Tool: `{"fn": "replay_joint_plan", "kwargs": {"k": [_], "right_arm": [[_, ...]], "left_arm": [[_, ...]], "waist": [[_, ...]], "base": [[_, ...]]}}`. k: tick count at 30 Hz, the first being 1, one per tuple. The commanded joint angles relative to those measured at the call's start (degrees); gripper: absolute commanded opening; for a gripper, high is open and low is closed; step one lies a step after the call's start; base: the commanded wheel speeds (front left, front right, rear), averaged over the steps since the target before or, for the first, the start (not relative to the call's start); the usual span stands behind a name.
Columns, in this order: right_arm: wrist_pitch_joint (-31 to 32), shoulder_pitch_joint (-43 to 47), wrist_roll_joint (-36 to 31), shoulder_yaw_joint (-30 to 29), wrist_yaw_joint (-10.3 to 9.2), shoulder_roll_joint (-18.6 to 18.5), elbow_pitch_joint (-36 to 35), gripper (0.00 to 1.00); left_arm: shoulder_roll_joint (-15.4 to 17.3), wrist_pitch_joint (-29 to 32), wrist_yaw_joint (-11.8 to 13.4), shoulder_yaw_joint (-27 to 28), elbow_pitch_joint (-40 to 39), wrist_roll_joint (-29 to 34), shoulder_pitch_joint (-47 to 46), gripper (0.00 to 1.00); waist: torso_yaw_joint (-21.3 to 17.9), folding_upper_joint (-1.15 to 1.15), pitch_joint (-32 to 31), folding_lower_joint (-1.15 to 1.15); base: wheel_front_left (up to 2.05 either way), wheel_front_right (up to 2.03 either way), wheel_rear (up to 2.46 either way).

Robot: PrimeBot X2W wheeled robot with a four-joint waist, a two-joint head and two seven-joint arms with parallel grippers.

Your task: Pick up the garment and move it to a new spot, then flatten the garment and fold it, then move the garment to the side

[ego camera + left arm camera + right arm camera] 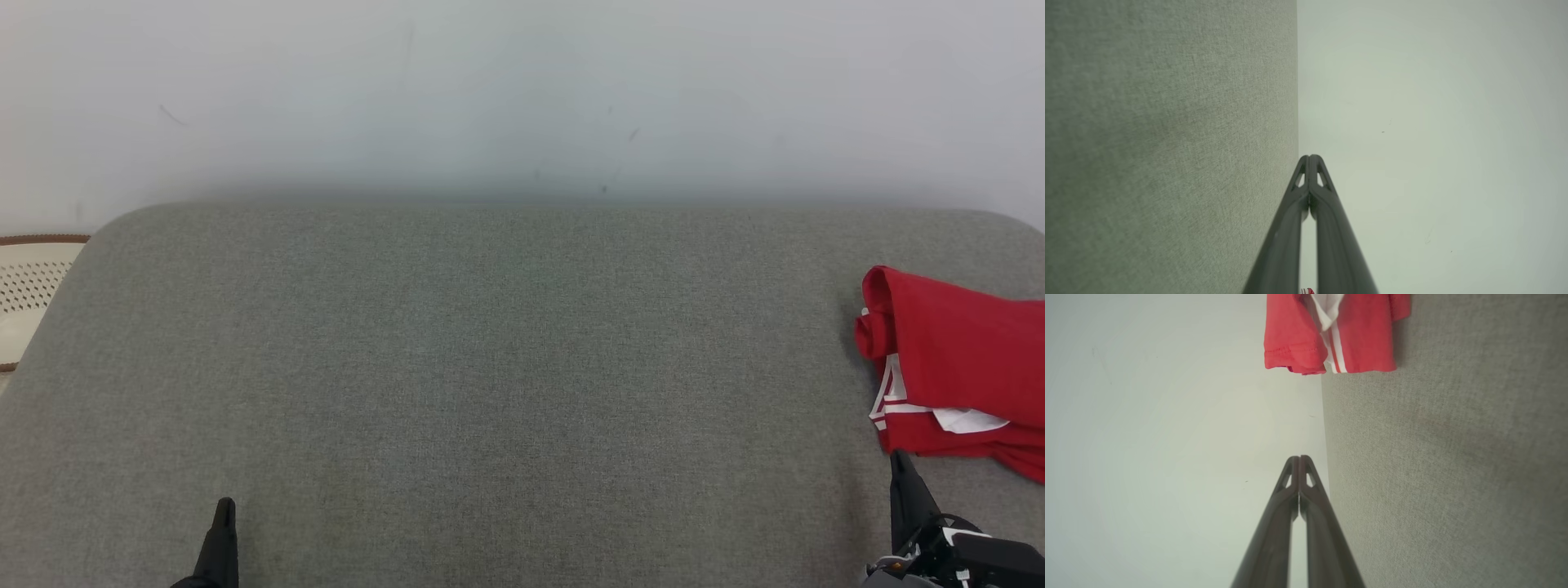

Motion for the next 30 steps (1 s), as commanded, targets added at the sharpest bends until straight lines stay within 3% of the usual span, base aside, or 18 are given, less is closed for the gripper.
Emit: {"fn": "replay_joint_plan", "kwargs": {"k": [1,30], "right_arm": [[0.1,0.0,0.2,0.0,0.02,0.1,-0.2,0.00],[0.1,0.0,0.2,0.0,0.02,0.1,-0.2,0.00]], "left_arm": [[0.2,0.0,-0.1,0.2,-0.1,-0.2,-0.3,0.00],[0.2,0.0,-0.1,0.2,-0.1,-0.2,-0.3,0.00]], "waist": [[0.0,0.00,0.0,0.00],[0.0,0.00,0.0,0.00]], "base": [[0.00,0.00,0.00],[0.00,0.00,0.00]]}}
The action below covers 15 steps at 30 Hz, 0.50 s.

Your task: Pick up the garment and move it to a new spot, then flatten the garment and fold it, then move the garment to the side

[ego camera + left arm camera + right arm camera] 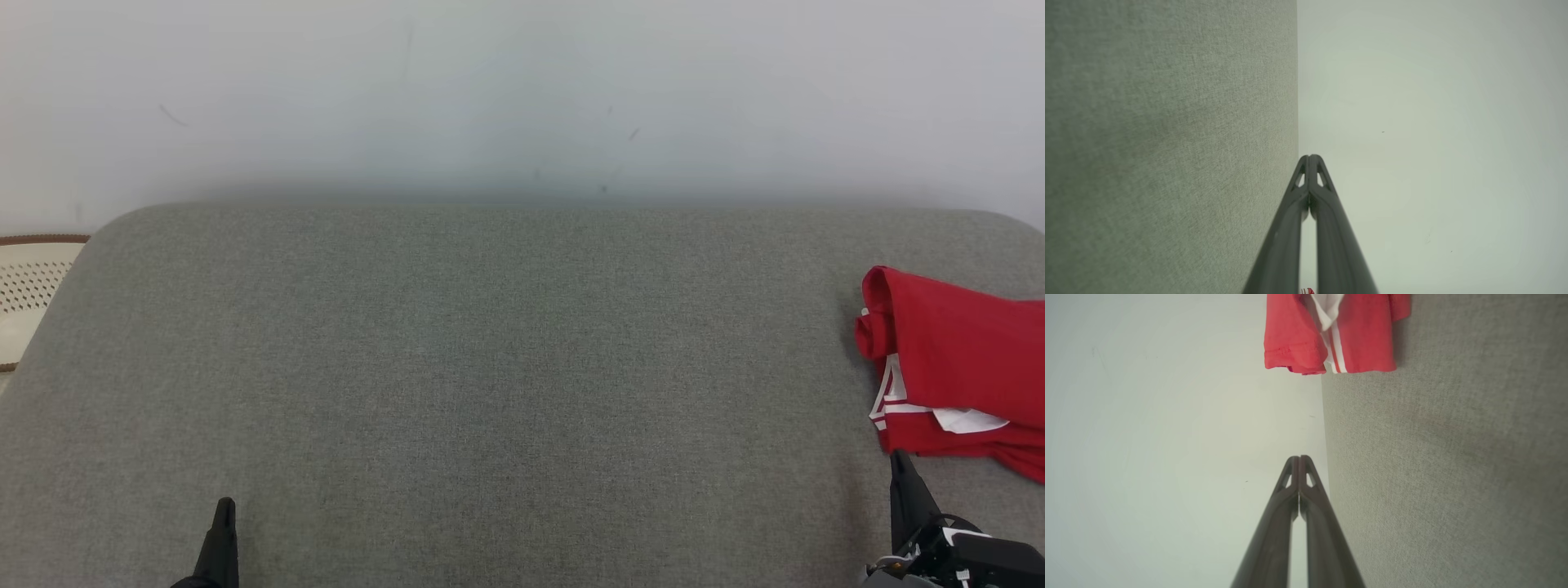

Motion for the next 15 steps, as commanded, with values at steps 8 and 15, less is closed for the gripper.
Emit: {"fn": "replay_joint_plan", "kwargs": {"k": [8,15], "right_arm": [[0.1,0.0,0.2,0.0,0.02,0.1,-0.2,0.00],[0.1,0.0,0.2,0.0,0.02,0.1,-0.2,0.00]], "left_arm": [[0.2,0.0,-0.1,0.2,-0.1,-0.2,-0.2,0.00],[0.2,0.0,-0.1,0.2,-0.1,-0.2,-0.2,0.00]], "waist": [[0.0,0.00,0.0,0.00],[0.0,0.00,0.0,0.00]], "base": [[0.00,0.00,0.00],[0.00,0.00,0.00]]}}
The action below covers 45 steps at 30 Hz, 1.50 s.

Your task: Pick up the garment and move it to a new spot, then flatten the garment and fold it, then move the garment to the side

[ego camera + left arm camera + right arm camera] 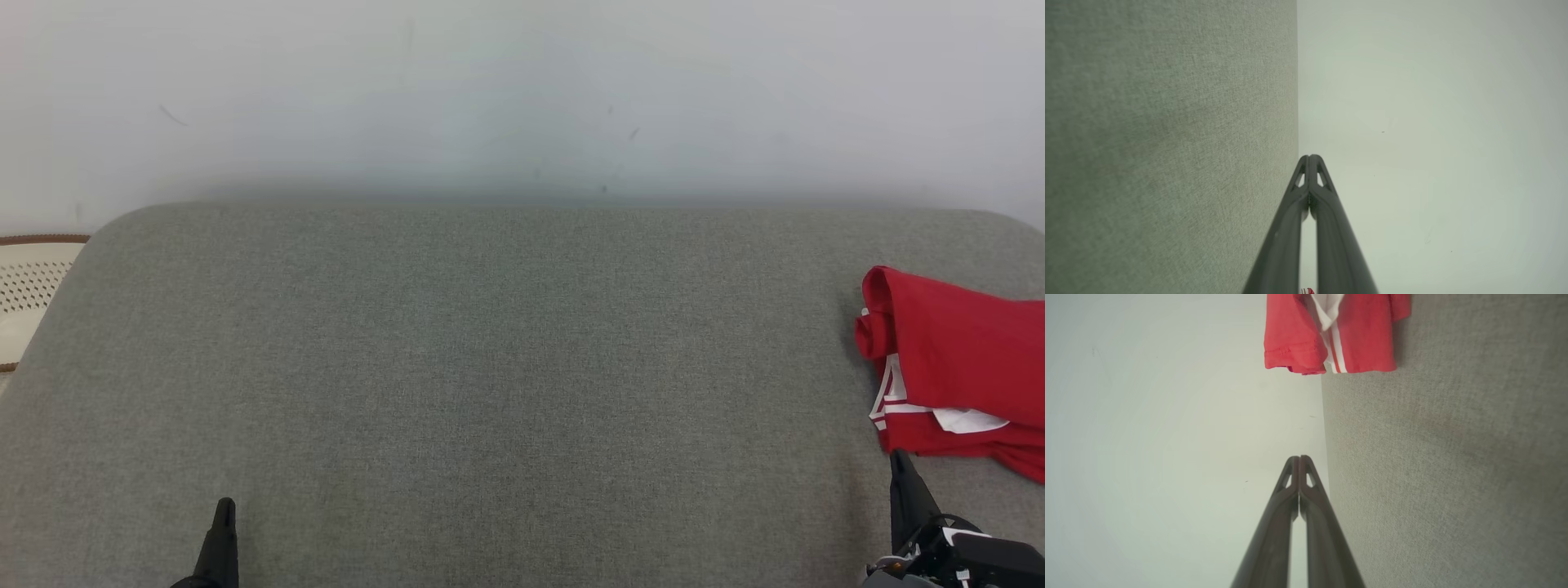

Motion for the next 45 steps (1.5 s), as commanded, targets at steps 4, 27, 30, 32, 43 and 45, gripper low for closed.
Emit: {"fn": "replay_joint_plan", "kwargs": {"k": [4,27,30,32,43,45], "right_arm": [[0.1,0.0,0.2,0.0,0.02,0.1,-0.2,0.00],[0.1,0.0,0.2,0.0,0.02,0.1,-0.2,0.00],[0.1,0.0,0.2,0.0,0.02,0.1,-0.2,0.00],[0.1,0.0,0.2,0.0,0.02,0.1,-0.2,0.00],[0.1,0.0,0.2,0.0,0.02,0.1,-0.2,0.00],[0.1,0.0,0.2,0.0,0.02,0.1,-0.2,0.00]], "left_arm": [[0.2,0.0,-0.1,0.2,-0.1,-0.2,-0.2,0.00],[0.2,0.0,-0.1,0.2,-0.1,-0.2,-0.2,0.00],[0.2,0.0,-0.1,0.2,-0.1,-0.2,-0.2,0.00],[0.2,0.0,-0.1,0.2,-0.1,-0.2,-0.2,0.00],[0.2,0.0,-0.1,0.2,-0.1,-0.2,-0.2,0.00],[0.2,0.0,-0.1,0.2,-0.1,-0.2,-0.2,0.00]], "waist": [[0.0,0.00,0.0,0.00],[0.0,0.00,0.0,0.00],[0.0,0.00,0.0,0.00],[0.0,0.00,0.0,0.00],[0.0,0.00,0.0,0.00],[0.0,0.00,0.0,0.00]], "base": [[0.00,0.00,0.00],[0.00,0.00,0.00],[0.00,0.00,0.00],[0.00,0.00,0.00],[0.00,0.00,0.00],[0.00,0.00,0.00]]}}
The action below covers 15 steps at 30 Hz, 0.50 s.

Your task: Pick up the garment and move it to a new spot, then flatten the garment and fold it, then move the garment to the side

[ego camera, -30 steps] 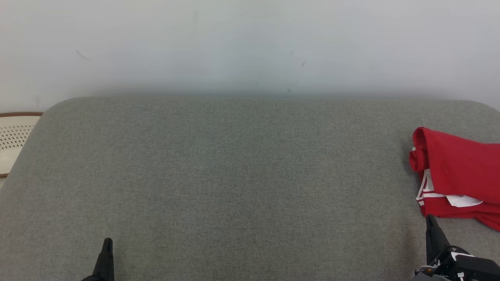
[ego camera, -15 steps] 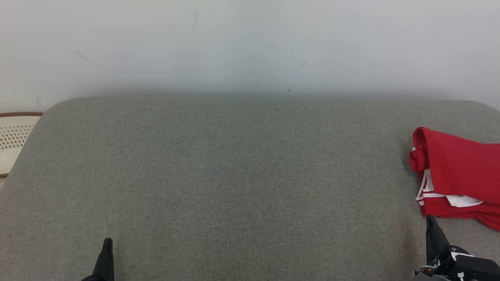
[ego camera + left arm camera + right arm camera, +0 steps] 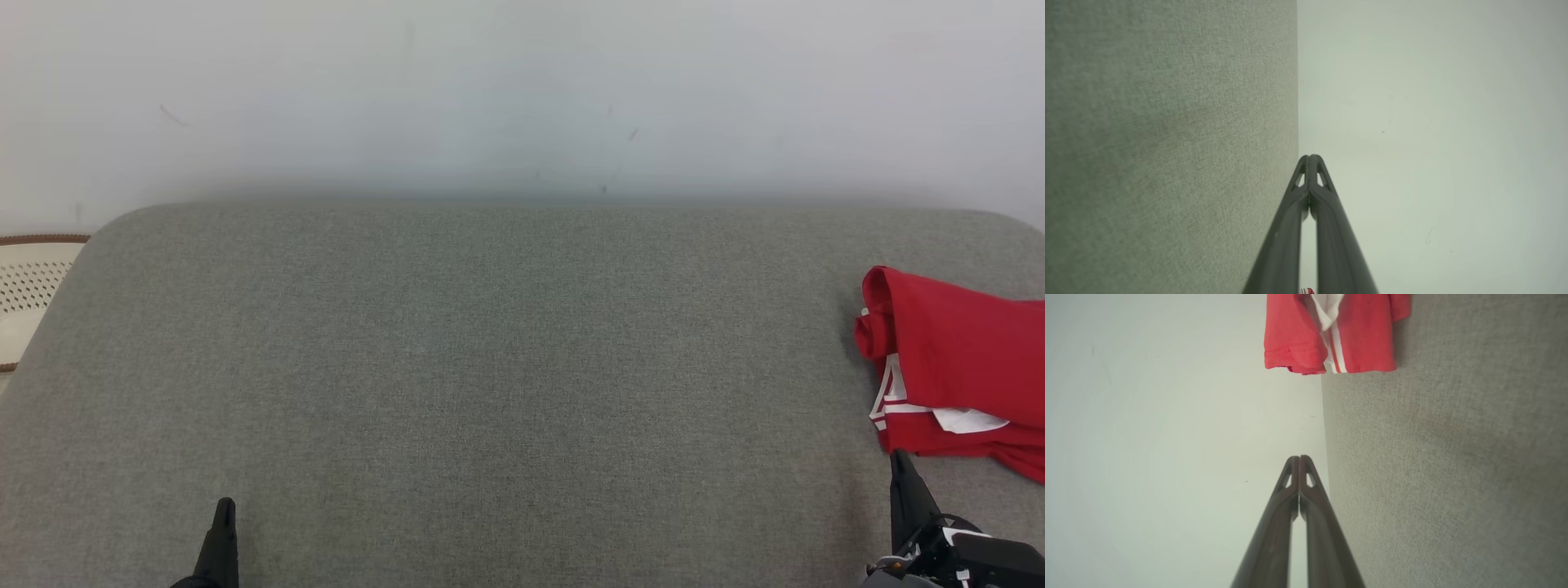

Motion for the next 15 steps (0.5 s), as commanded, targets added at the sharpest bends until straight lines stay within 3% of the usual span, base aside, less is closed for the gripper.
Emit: {"fn": "replay_joint_plan", "kwargs": {"k": [1,15], "right_arm": [[0.1,0.0,0.2,0.0,0.02,0.1,-0.2,0.00],[0.1,0.0,0.2,0.0,0.02,0.1,-0.2,0.00]], "left_arm": [[0.2,0.0,-0.1,0.2,-0.1,-0.2,-0.2,0.00],[0.2,0.0,-0.1,0.2,-0.1,-0.2,-0.2,0.00]], "waist": [[0.0,0.00,0.0,0.00],[0.0,0.00,0.0,0.00]], "base": [[0.00,0.00,0.00],[0.00,0.00,0.00]]}}
